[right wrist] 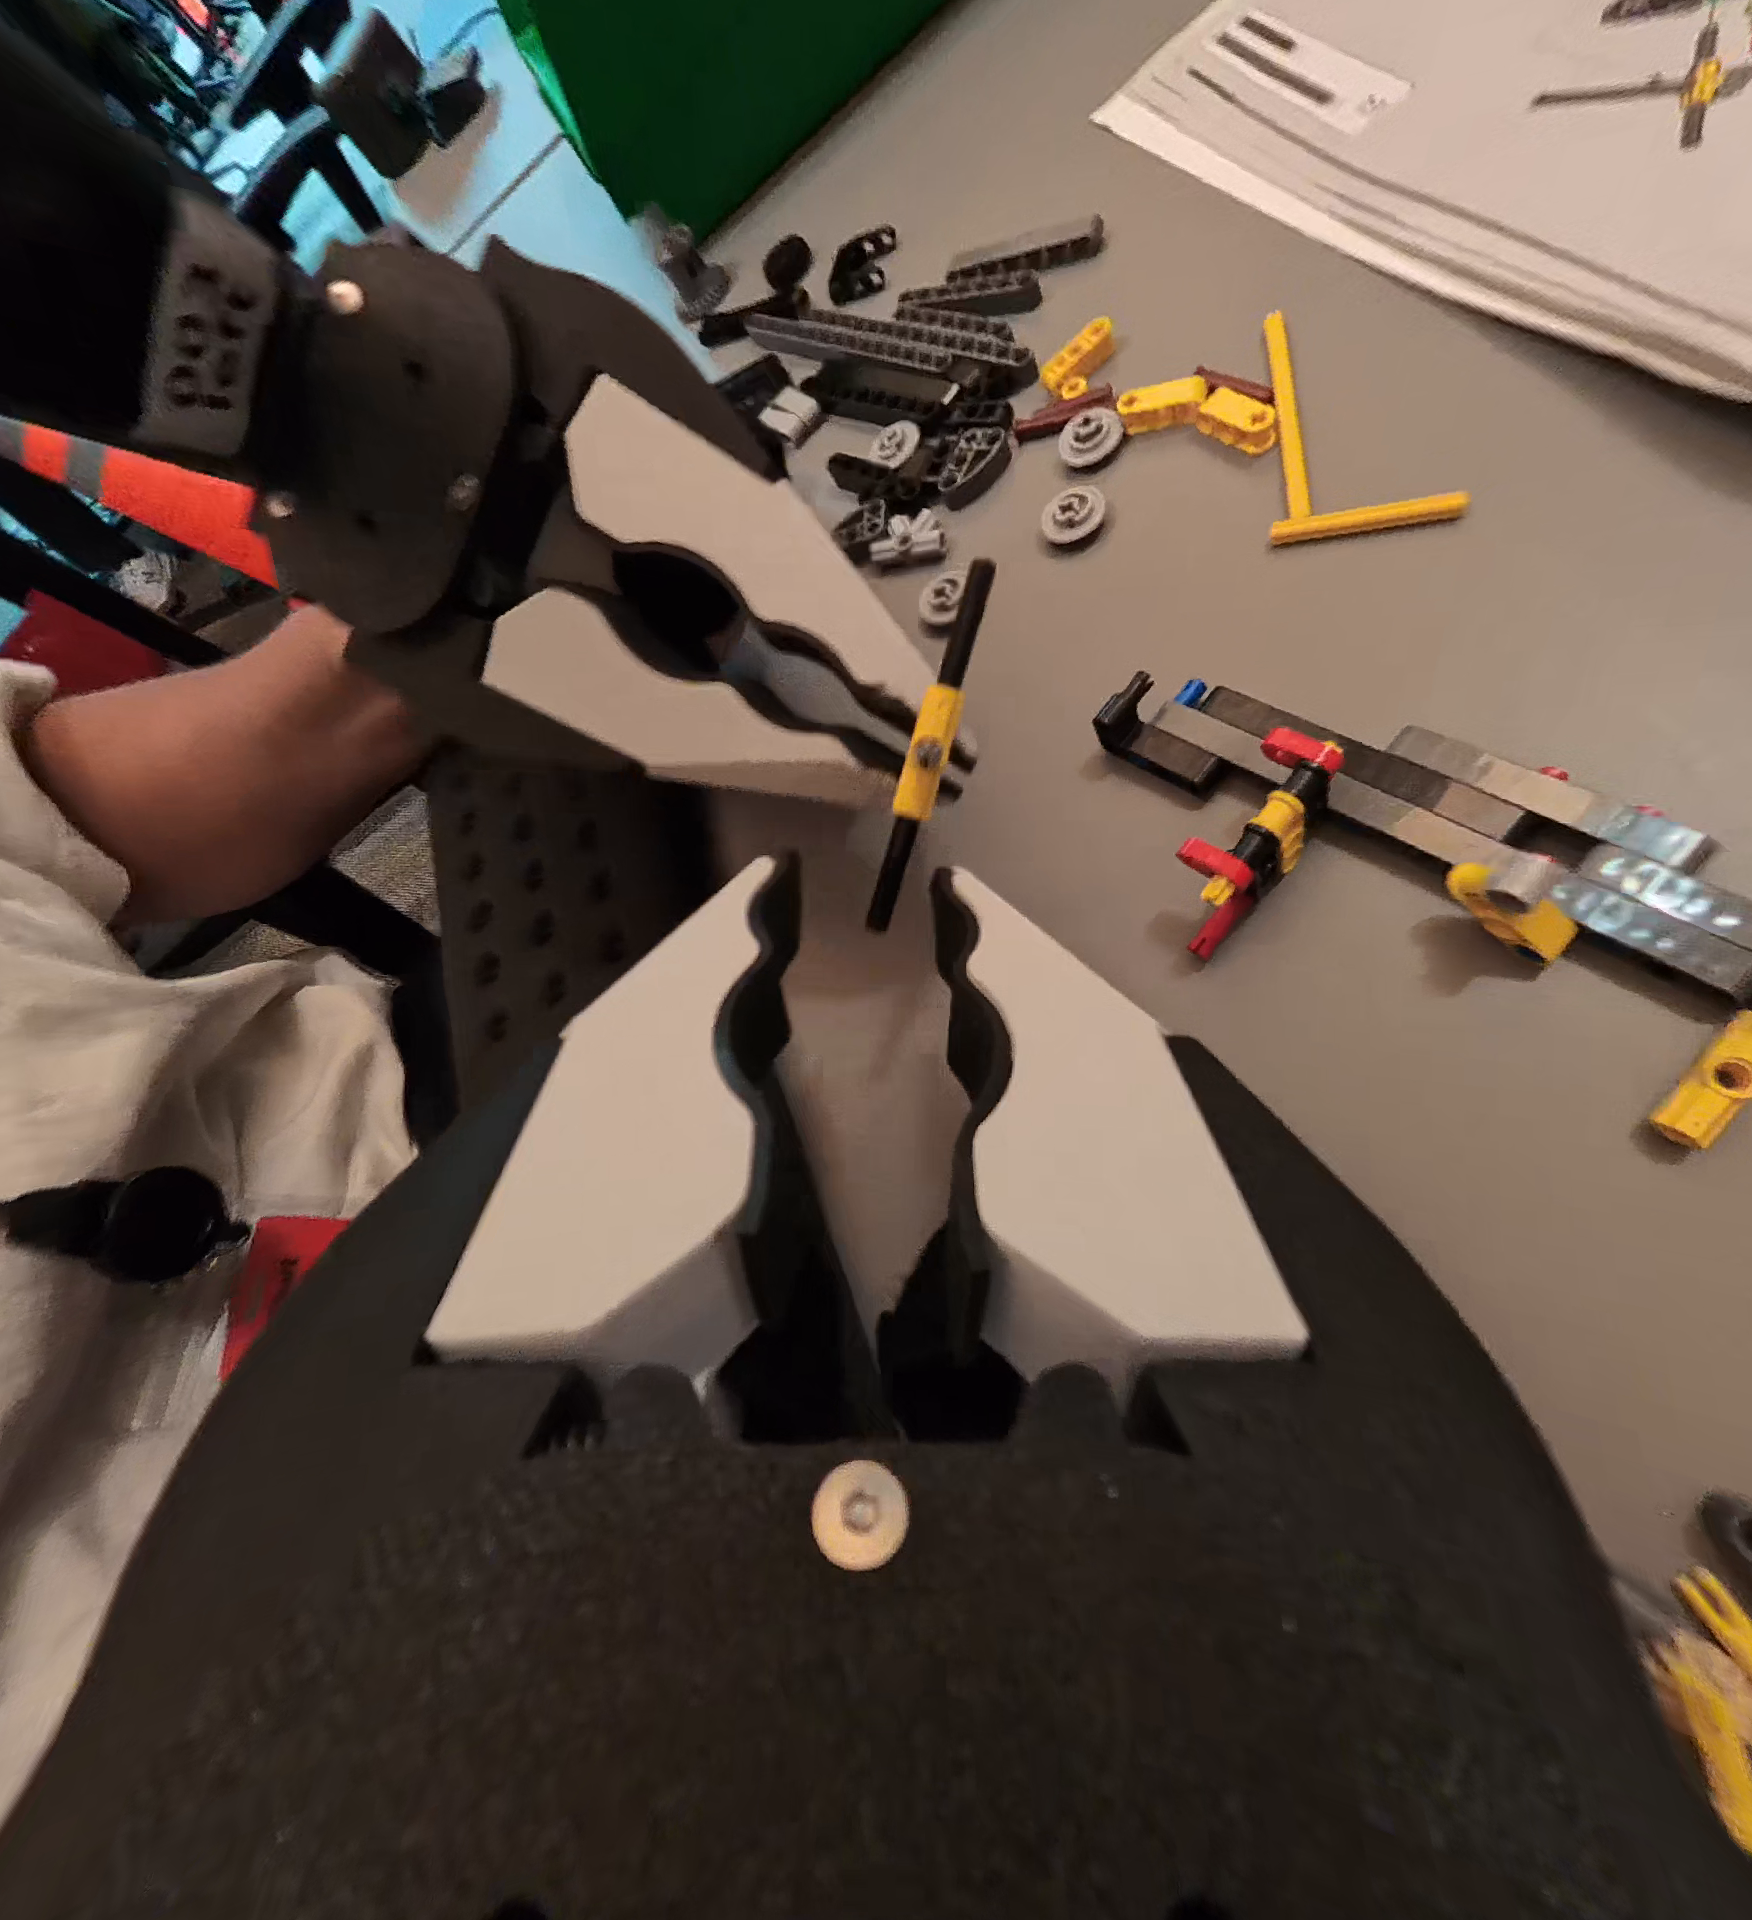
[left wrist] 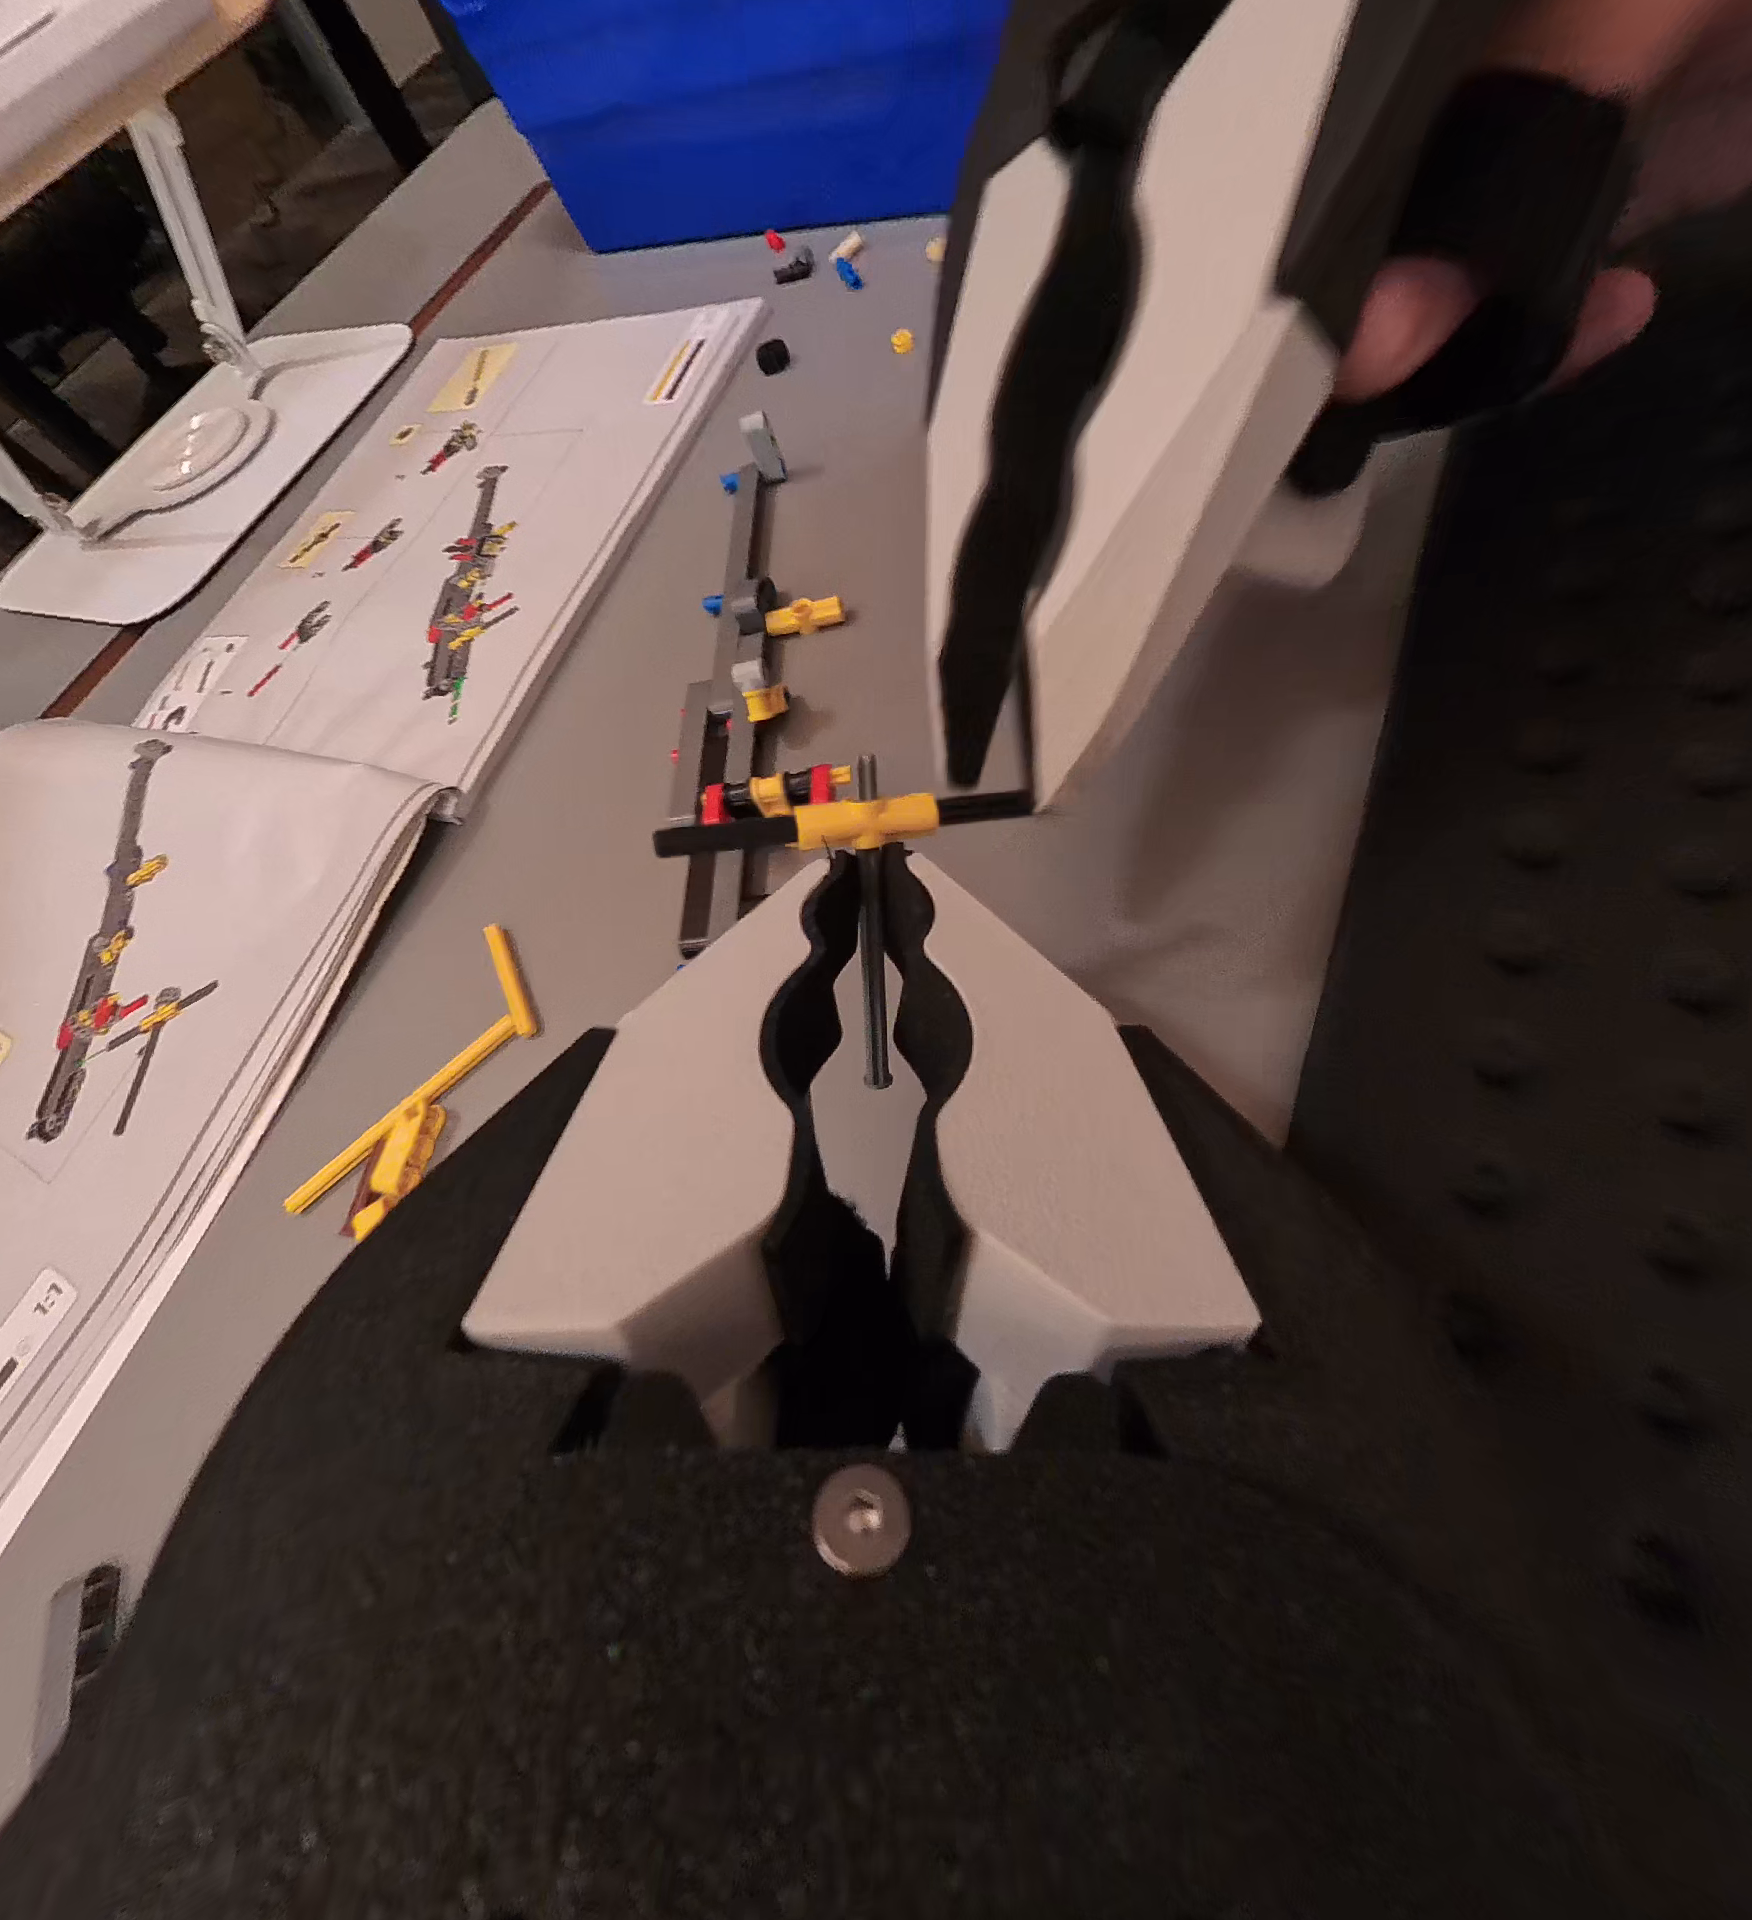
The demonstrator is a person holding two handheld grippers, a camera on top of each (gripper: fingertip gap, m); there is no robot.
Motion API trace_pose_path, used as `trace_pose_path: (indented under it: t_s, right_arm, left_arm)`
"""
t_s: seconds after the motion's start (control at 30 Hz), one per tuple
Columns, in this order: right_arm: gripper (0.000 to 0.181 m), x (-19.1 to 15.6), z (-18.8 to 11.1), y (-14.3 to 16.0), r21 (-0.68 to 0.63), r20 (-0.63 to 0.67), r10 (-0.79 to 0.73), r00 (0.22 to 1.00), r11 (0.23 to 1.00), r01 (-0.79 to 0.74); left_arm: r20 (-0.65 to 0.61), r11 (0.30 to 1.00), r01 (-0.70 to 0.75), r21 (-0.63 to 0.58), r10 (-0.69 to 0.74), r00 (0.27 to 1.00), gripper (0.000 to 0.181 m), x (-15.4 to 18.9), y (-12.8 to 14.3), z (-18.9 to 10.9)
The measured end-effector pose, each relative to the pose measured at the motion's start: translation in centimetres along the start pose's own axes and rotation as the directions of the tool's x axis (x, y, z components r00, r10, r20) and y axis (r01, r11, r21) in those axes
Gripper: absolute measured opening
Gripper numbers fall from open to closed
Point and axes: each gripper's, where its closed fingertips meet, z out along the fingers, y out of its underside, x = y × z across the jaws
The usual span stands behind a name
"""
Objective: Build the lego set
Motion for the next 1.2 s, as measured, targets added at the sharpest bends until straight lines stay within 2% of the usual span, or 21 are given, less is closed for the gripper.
trace_pose_path:
  t_s: [0.07, 0.13, 0.2, 0.3, 0.33, 0.4, 0.5, 0.73, 0.83, 0.97, 1.0, 1.03, 1.07, 1.13, 1.17, 1.2]
  right_arm:
    - [0.029, 1.3, -2.6, -0.5, 0.047, -0.072, -0.043, 0.996, 0.998, 0.047]
    - [0.029, 5.6, -6.7, -1.4, 0.133, -0.297, -0.061, 0.953, 0.986, 0.105]
    - [0.034, 11.8, -11.3, -1.9, 0.199, -0.572, -0.002, 0.82, 0.97, 0.141]
    - [0.039, 18.9, -15.1, 0.0, 0.183, -0.772, 0.092, 0.628, 0.98, 0.081]
    - [0.039, 20.5, -15.7, 0.5, 0.194, -0.804, 0.132, 0.58, 0.98, 0.046]
    - [0.036, 22.5, -15.5, 1.2, 0.191, -0.82, 0.177, 0.545, 0.981, -0.031]
    - [0.032, 24.4, -15.0, 2.2, 0.115, -0.851, 0.146, 0.505, 0.989, -0.093]
    - [0.026, 26.0, -14.6, 2.8, 0.132, -0.829, 0.197, 0.524, 0.978, -0.16]
    - [0.012, 26.2, -14.8, 3.0, 0.112, -0.832, 0.183, 0.524, 0.98, -0.163]
    - [0.012, 25.7, -14.6, 3.2, 0.047, -0.835, 0.118, 0.537, 0.988, -0.145]
    - [0.011, 25.4, -14.4, 3.0, 0.036, -0.828, 0.105, 0.55, 0.99, -0.135]
    - [0.012, 24.1, -13.7, 1.8, 0.04, -0.796, 0.081, 0.599, 0.996, -0.082]
    - [0.011, 21.6, -12.5, -0.5, 0.065, -0.74, 0.035, 0.671, 0.998, 0.019]
    - [0.011, 12.7, -8.3, -5.2, 0.134, -0.503, -0.146, 0.852, 0.96, 0.244]
    - [0.011, 8.1, -6.2, -6.4, 0.163, -0.4, -0.239, 0.885, 0.931, 0.326]
    - [0.011, 4.8, -4.4, -6.6, 0.145, -0.337, -0.32, 0.886, 0.912, 0.384]
  left_arm:
    - [0.014, 0.999, 0.039, 0.022, -0.039, 0.999, 0.002, -0.6, -0.2, -0.4]
    - [0.028, 0.996, 0.076, 0.044, -0.077, 0.997, 0.002, -1.1, -0.5, -0.7]
    - [0.035, 0.993, 0.107, 0.051, -0.109, 0.993, 0.002, -1.4, -0.5, -0.8]
    - [0.036, 0.992, 0.12, 0.042, -0.122, 0.992, 0.002, -1.5, -0.3, -0.7]
    - [0.029, 0.992, 0.12, 0.044, -0.122, 0.992, 0.002, -1.4, -0.4, -0.7]
    - [0.016, 0.992, 0.123, 0.042, -0.123, 0.992, 0.002, -1.1, -0.3, -0.7]
    - [0.013, 0.99, 0.127, 0.054, -0.128, 0.992, 0.002, -1.1, -0.4, -0.9]
    - [-0.032, 0.972, 0.198, 0.125, -0.196, 0.98, 0.002, -1.5, -1.3, -1.6]
    - [-0.047, 0.969, 0.209, 0.131, -0.205, 0.978, 0.002, -1.5, -1.3, -1.6]
    - [-0.021, 0.971, 0.197, 0.134, -0.196, 0.98, 0.002, -1.9, -1.3, -1.6]
    - [-0.009, 0.97, 0.202, 0.133, -0.203, 0.979, 0.002, -2.2, -1.2, -1.6]
    - [-0.003, 0.968, 0.21, 0.133, -0.212, 0.977, 0.002, -2.4, -1.2, -1.6]
    - [-0.002, 0.966, 0.22, 0.136, -0.222, 0.975, 0.002, -2.6, -1.2, -1.6]
    - [0.015, 0.962, 0.227, 0.15, -0.232, 0.973, 0.001, -3.0, -1.2, -1.8]
    - [0.026, 0.962, 0.219, 0.165, -0.226, 0.974, 0.002, -3.2, -1.4, -2.0]
    - [0.039, 0.962, 0.206, 0.176, -0.216, 0.976, 0.001, -3.3, -1.6, -2.2]
